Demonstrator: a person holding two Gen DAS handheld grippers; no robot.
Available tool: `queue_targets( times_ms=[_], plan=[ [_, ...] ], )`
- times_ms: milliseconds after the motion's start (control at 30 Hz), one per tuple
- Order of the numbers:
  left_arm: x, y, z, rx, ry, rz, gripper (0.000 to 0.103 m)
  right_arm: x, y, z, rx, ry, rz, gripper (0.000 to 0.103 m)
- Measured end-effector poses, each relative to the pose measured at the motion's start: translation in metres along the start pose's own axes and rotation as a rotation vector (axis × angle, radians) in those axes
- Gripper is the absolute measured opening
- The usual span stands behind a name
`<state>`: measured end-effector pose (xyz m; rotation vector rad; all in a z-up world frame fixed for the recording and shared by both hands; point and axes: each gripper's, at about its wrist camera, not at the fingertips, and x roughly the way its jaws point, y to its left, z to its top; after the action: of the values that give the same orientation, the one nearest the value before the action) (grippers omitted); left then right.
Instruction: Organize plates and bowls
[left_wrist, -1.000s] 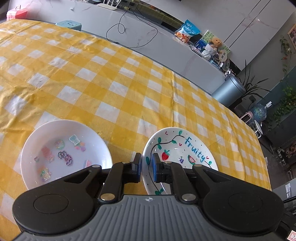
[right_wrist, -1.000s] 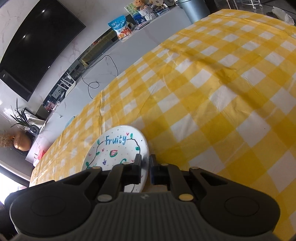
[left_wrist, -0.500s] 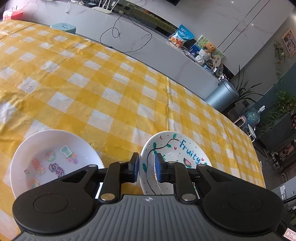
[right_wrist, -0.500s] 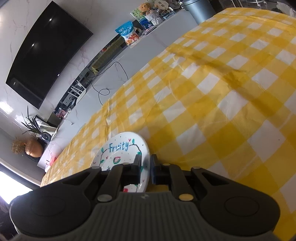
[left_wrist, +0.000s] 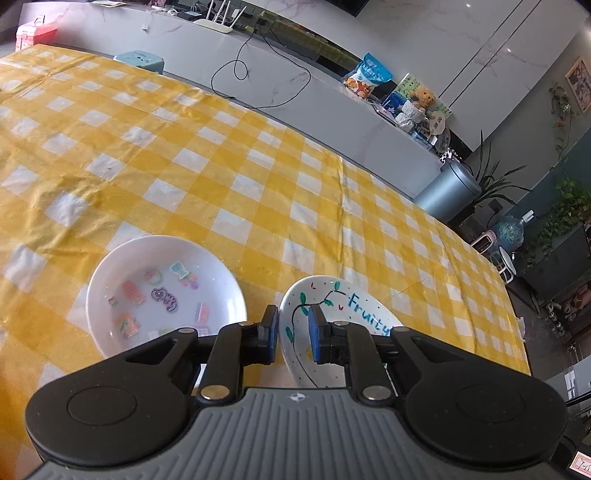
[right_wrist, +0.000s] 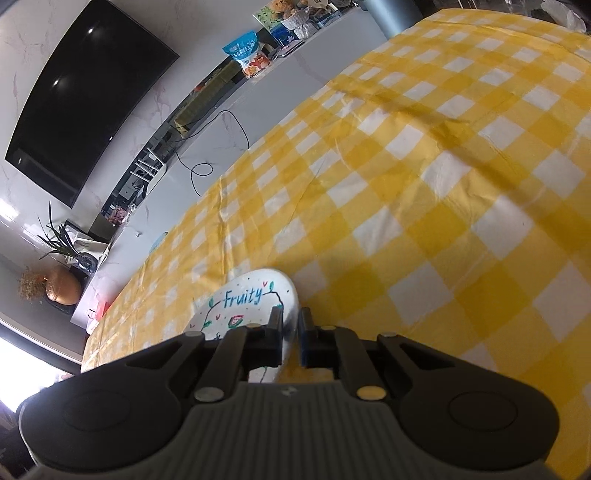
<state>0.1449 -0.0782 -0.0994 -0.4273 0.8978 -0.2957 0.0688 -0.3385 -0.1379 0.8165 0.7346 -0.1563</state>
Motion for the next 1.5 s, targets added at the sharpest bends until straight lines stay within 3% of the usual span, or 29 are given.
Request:
queue_targets(
  times_ms=[833, 1500],
  plan=[
    [-0.111, 0.025, -0.055, 0.071, -0.022, 0.045, 0.018, -0.083, 0.019, -0.091, -0.032, 0.035, 0.030, 0.007],
    [-0.123, 0.033, -0.088, 0.146, -0.029, 0.142, 0.018, -0.093, 0.033, -0.123, -0.177, 0.009, -0.018, 0.007]
  ],
)
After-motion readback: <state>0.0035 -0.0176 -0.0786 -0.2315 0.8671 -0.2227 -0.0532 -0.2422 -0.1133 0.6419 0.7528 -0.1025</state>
